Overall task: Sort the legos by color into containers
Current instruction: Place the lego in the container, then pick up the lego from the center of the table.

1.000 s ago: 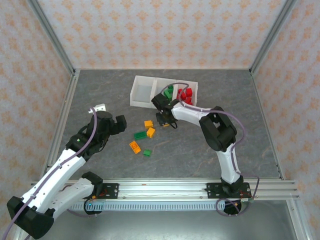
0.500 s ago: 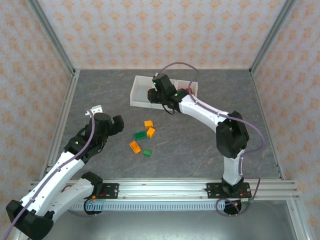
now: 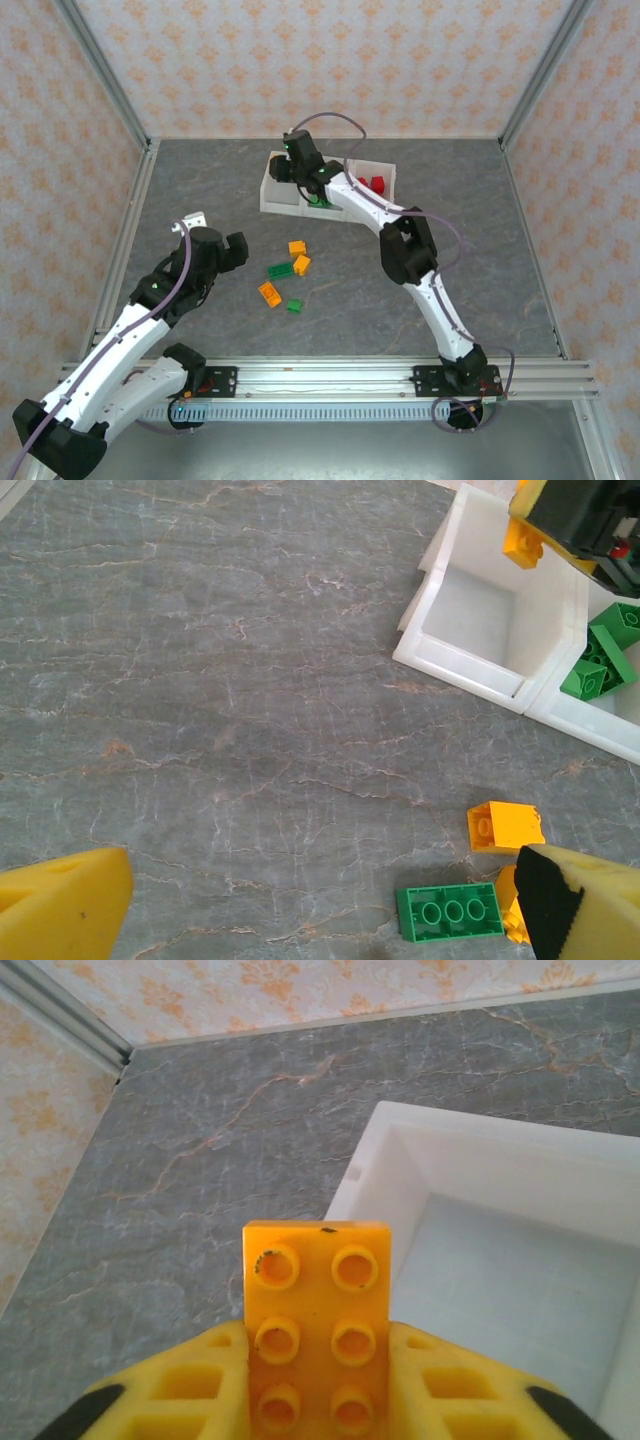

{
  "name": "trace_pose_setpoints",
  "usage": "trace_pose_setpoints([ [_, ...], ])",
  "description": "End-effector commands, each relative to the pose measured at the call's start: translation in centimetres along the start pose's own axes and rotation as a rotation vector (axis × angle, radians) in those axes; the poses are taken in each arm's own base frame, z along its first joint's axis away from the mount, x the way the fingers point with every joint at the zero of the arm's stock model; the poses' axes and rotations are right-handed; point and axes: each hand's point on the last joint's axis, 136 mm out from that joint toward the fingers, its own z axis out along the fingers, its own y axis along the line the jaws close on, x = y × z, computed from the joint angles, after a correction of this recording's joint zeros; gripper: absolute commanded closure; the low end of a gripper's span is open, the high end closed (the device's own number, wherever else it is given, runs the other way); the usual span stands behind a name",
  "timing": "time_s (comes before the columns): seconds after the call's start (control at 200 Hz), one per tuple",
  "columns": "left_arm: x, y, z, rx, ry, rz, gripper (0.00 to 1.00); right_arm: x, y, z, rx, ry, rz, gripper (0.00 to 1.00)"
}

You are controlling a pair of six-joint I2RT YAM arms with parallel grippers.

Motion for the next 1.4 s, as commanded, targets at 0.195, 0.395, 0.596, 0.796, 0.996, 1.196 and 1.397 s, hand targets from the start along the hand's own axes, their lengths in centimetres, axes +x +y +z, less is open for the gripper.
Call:
trace_pose_setpoints([
  [0.195, 0.7, -0.3, 0.8, 0.023, 0.018, 0.011, 0.01, -2.7, 0.5, -2.2, -0.06, 0.031, 0.06, 0.27],
  [0.395, 1.4, -0.9, 1.1, 0.041, 0.059, 0.006, 0.01, -5.4, 2.7, -7.6, -0.074, 0.018, 0.044, 0.13],
  [0.596, 2.5, -5.0, 1.5, 0.233, 0.155, -0.04, 0.0, -6.8, 4.7, -14.5, -0.077, 0.037, 0.049, 0.0],
  [0.796, 4.4, -8.3, 3.5, 0.31, 0.304, -0.109, 0.01, -4.6, 1.8, -21.3, 0.076, 0.037, 0.012, 0.0],
  [0.996, 7.8, -10.8, 6.1, 0.29, 0.471, -0.03, 0.01, 1.4, -3.2, -28.1, 0.156, 0.006, 0.02, 0.0],
  [1.196, 8.6, -12.4, 8.6, 0.151, 0.525, 0.147, 0.04, 7.3, -6.1, -32.5, 0.116, -0.039, 0.028, 0.0],
  [1.397, 8.1, -13.5, 11.2, 0.09, 0.549, 0.254, 0.1, 11.9, -11.2, -35.5, 0.24, -0.083, 0.077, 0.0],
])
